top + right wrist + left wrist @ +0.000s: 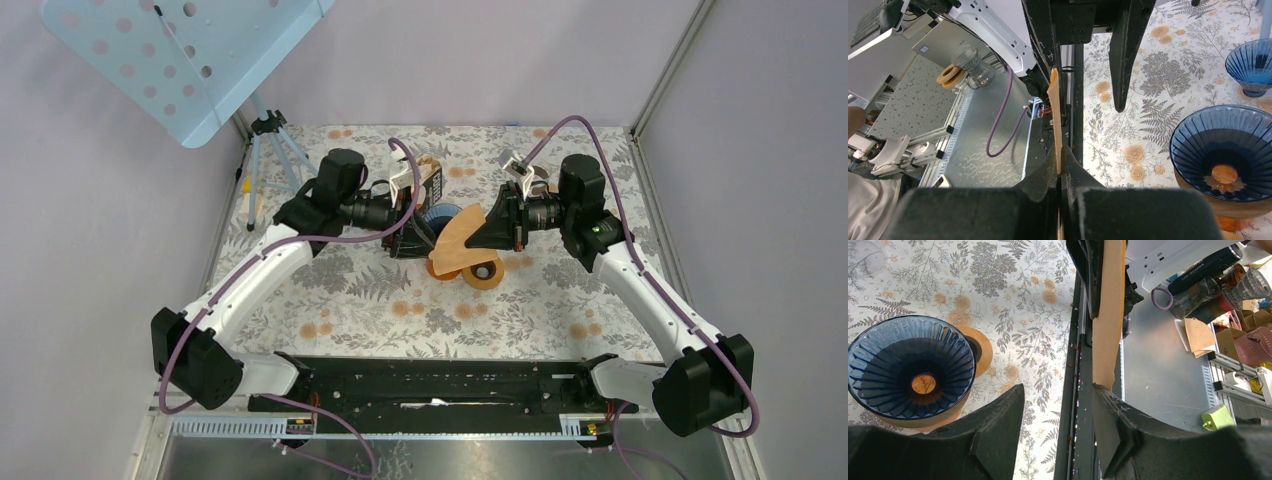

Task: Place the coffee filter in the dripper
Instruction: Place the coffee filter in the coffee dripper.

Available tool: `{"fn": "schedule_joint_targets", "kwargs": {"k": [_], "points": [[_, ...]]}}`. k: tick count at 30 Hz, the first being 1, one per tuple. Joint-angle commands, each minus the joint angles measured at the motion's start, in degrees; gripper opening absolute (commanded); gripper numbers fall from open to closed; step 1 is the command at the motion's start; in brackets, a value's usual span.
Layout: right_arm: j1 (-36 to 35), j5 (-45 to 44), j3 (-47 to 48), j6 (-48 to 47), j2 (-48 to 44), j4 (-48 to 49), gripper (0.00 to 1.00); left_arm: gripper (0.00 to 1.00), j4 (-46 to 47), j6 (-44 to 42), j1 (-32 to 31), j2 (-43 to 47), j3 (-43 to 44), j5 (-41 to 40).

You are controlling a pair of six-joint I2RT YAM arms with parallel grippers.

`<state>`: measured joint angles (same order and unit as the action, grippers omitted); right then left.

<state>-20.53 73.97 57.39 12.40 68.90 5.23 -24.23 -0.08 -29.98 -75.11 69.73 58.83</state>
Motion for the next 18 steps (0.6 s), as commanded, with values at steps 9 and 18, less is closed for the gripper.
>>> {"fn": "schedule_joint_targets", "kwargs": {"k": [9,18], "points": [[0.48,-1.17,1.42,0.99,0.18,3.01,0.0,0.54,2.52,-0.07,-1.52,-0.91,3.04,1.16],[1.35,-0.61,1.76,-0.84,-0.83,0.41,0.0,0.55,-1.42,-4.35,1.01,3.91,2.4,0.06]]}}
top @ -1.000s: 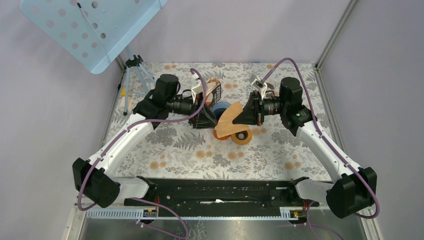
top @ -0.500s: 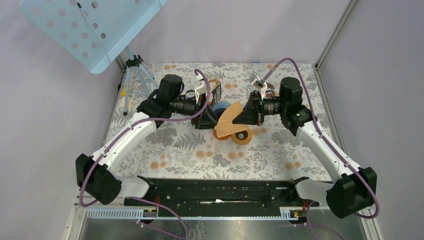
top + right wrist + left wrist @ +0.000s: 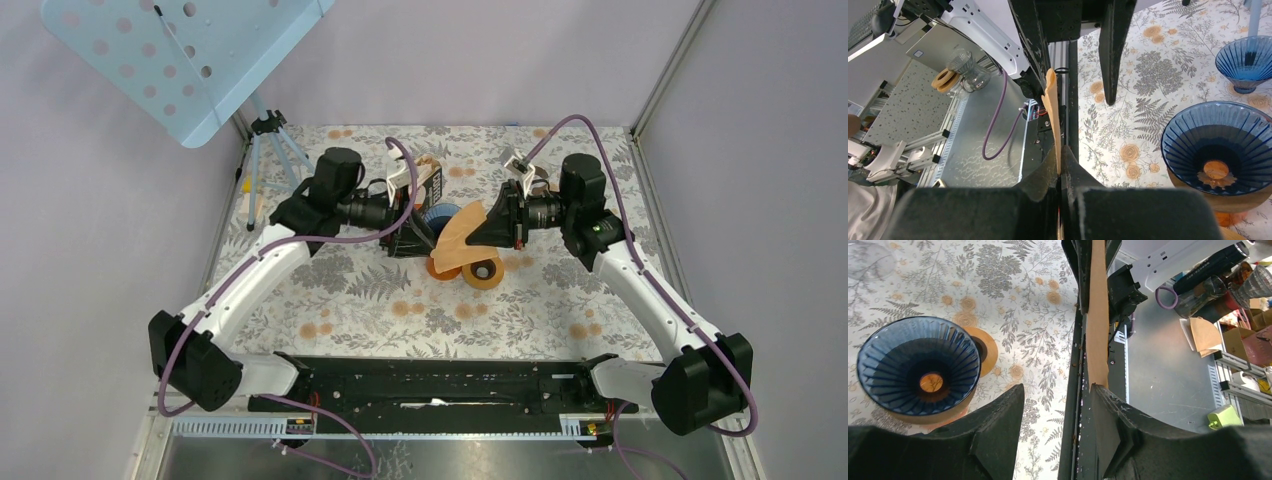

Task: Place the coffee filter in the dripper
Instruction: Place the coffee filter in the coffee dripper.

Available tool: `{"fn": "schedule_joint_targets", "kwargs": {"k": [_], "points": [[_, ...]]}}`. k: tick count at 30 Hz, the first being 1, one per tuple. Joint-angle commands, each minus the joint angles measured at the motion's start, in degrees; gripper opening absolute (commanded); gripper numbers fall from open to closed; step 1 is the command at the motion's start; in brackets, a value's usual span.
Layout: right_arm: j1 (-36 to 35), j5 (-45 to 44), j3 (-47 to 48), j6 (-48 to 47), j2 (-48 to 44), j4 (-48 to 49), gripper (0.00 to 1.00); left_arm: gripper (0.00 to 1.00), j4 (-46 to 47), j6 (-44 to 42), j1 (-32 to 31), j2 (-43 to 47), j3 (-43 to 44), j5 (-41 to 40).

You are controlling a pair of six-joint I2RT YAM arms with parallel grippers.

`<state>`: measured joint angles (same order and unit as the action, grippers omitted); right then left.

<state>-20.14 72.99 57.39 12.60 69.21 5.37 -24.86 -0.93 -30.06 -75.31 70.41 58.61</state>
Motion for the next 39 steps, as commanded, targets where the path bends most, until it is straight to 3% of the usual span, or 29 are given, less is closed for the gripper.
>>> {"fn": "schedule_joint_targets", "kwargs": {"k": [1,23,39], "points": [[0.98,0.52,1.9,-1.04,-1.24,0.23,0.0,0.55,-1.4,-4.1,1.14,4.65,1.67,-0.18],[0.98,1.06,1.2,-5.01,-2.41,-3.52,0.0,0.54,1.54,-0.99,3.76,4.02,2.42,0.39],[0.98,1.69,0.99,-1.0,-2.09,0.69,0.0,0.52,3.15,0.75,1.74,1.46,2.01,-1.65]]}}
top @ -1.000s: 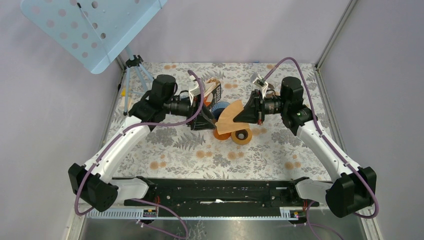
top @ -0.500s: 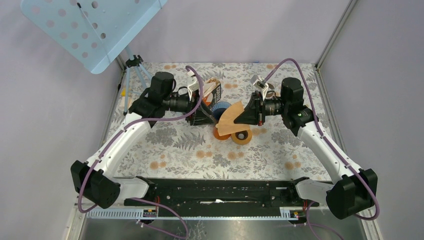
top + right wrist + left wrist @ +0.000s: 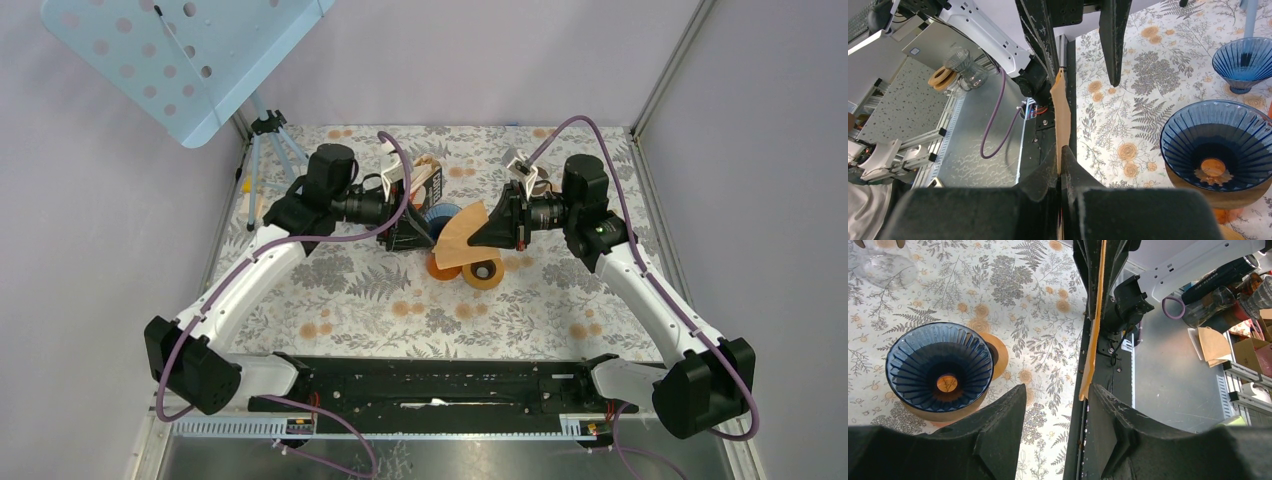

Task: Place the coffee filter in the dripper
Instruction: Place the coffee filter in the coffee dripper.

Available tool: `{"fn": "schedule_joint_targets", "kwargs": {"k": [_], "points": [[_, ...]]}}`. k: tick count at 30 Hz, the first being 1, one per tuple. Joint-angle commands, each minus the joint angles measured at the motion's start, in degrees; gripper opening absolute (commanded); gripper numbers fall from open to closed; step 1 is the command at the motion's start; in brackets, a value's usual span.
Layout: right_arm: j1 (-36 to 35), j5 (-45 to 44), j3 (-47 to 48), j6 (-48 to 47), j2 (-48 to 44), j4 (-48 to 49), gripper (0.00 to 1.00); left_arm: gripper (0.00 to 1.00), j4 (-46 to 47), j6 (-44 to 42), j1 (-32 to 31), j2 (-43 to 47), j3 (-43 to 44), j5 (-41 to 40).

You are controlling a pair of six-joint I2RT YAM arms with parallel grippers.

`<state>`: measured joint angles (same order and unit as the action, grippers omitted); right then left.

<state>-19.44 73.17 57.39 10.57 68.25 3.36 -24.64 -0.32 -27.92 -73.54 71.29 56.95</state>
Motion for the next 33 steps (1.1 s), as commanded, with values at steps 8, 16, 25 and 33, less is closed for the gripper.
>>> {"fn": "schedule_joint_targets", "kwargs": {"k": [8,16,25,33], "points": [[0.28,1.73,0.65,1.23,-1.18,2.89,0.0,0.52,3.04,0.14,-0.47,-0.47,1.26,0.04],[0.33,2.19,0.3,-2.28,-1.25,-0.1,0.0,0.51,4.24,0.14,0.91,0.04,1.6,0.99],[0.28,2.86,0.64,0.86,-0.97,2.7,0.0,0.51,4.87,1.64,0.62,-0.9,0.42,1.07],[0.36,1.81,0.61,2.61,-0.81,4.29,0.0,0.5,4.97,1.81,-0.73,-0.51,-0.17,1.08]]}}
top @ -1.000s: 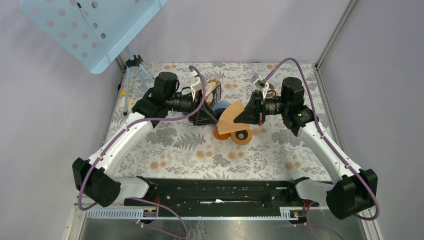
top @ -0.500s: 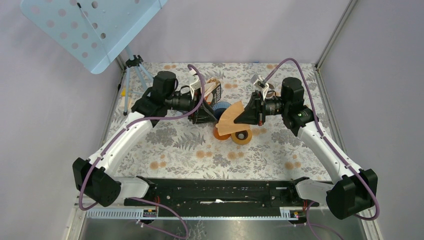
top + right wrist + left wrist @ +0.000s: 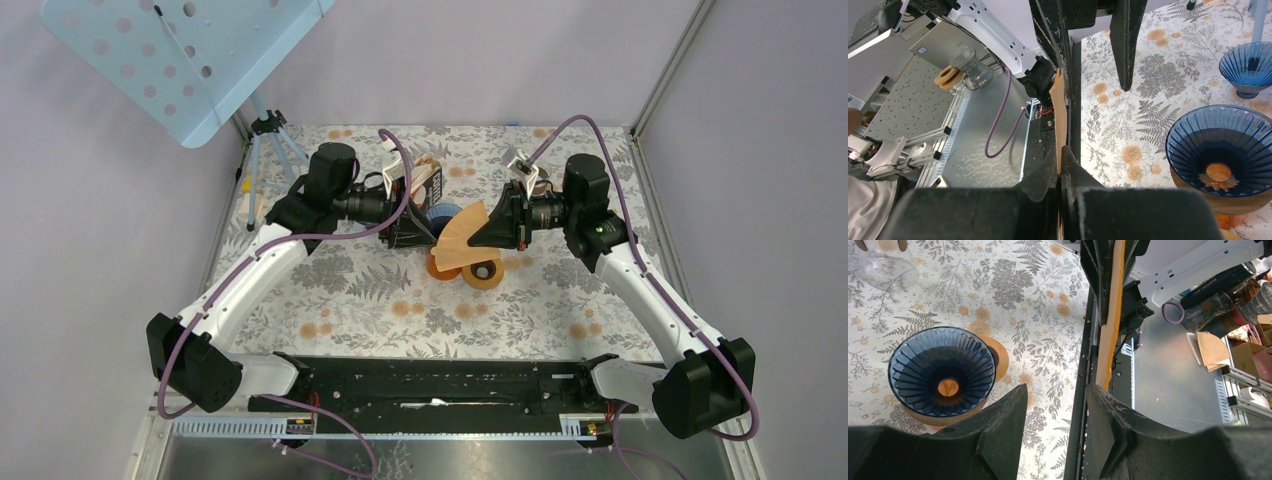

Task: Place the coffee filter in the dripper
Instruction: Place the coffee filter in the coffee dripper.

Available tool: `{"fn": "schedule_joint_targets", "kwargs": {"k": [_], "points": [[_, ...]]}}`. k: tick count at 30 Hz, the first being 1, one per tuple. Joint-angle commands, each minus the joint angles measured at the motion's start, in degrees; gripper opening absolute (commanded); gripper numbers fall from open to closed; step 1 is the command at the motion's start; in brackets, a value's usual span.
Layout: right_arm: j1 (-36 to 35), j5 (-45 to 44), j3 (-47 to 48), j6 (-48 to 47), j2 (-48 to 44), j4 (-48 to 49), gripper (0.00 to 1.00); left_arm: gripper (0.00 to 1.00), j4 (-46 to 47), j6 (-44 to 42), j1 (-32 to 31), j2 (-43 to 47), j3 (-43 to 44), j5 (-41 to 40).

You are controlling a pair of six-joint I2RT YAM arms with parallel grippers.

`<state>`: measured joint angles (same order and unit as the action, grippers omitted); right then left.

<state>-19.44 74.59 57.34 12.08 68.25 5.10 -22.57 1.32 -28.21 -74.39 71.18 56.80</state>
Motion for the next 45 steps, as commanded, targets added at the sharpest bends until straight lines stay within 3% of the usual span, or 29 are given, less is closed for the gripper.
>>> {"fn": "schedule_joint_targets", "kwargs": {"k": [1,22,45], "points": [[0.32,0.12,0.66,0.96,-0.79,2.4,0.0,0.5,2.88,0.17,-0.45,0.51,-0.11,1.26],[0.37,-1.81,2.46,-1.88,0.27,-1.3,0.0,0.5,2.88,0.35,-0.45,2.01,-1.08,3.68],[0.36,-0.4,0.93,1.82,-0.47,3.14,0.0,0.49,2.88,0.17,-1.21,-2.0,1.6,3.13]]}}
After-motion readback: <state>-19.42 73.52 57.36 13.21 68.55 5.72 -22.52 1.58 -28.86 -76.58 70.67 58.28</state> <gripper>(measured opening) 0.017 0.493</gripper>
